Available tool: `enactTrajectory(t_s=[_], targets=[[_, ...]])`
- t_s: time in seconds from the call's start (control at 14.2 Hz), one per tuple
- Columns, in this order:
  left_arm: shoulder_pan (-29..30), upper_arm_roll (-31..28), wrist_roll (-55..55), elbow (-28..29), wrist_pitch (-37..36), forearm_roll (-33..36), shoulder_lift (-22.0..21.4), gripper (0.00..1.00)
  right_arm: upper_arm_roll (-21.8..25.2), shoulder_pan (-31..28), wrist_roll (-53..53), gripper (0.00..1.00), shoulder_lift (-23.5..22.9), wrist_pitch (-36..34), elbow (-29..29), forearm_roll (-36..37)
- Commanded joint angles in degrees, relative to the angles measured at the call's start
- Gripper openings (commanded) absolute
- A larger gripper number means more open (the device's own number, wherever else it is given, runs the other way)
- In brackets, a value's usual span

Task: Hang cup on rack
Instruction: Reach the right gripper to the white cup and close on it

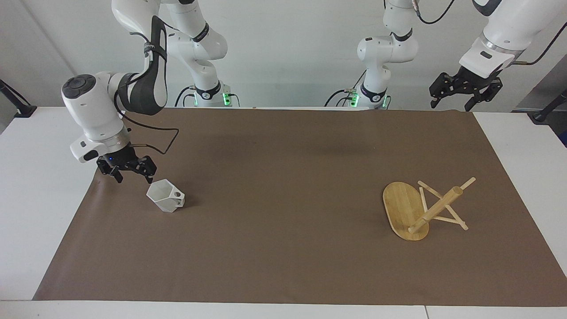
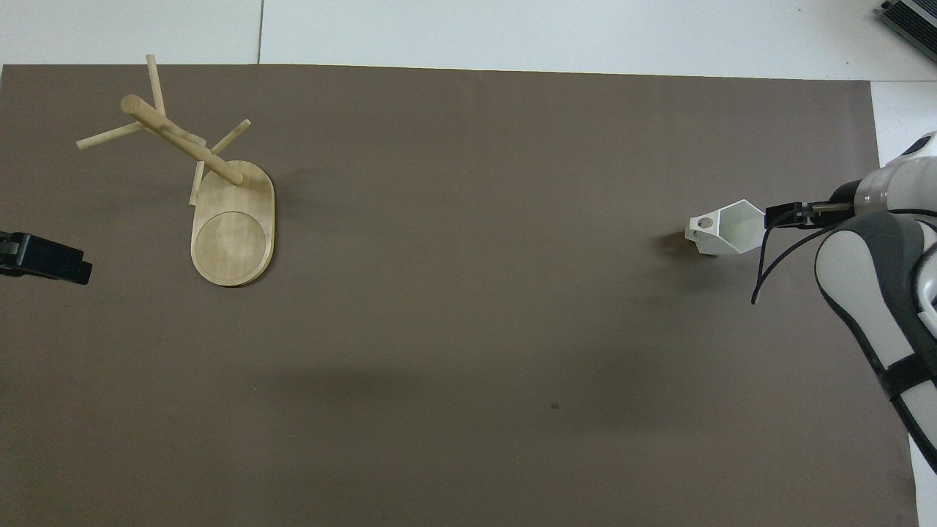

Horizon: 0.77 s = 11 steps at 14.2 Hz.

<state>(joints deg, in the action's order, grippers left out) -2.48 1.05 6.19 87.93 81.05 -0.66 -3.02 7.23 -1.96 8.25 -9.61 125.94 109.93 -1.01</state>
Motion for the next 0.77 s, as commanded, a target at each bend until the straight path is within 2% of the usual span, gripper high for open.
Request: enactTrajectory(t_s=[0.0,0.7], targets=[[0.55,0.18,-0.22,1.54,-0.10,-0.22,-1.46,1.00,-0.46,-0.59,-1.13,1.00,-0.32,2.64,2.04,-0.23],[0.55,0.18,-0.22,1.54,-0.10,-0.22,-1.46,1.00,-0.46,-0.50,-6.75,1.00,-3.30,7.47,3.18,-0.23]])
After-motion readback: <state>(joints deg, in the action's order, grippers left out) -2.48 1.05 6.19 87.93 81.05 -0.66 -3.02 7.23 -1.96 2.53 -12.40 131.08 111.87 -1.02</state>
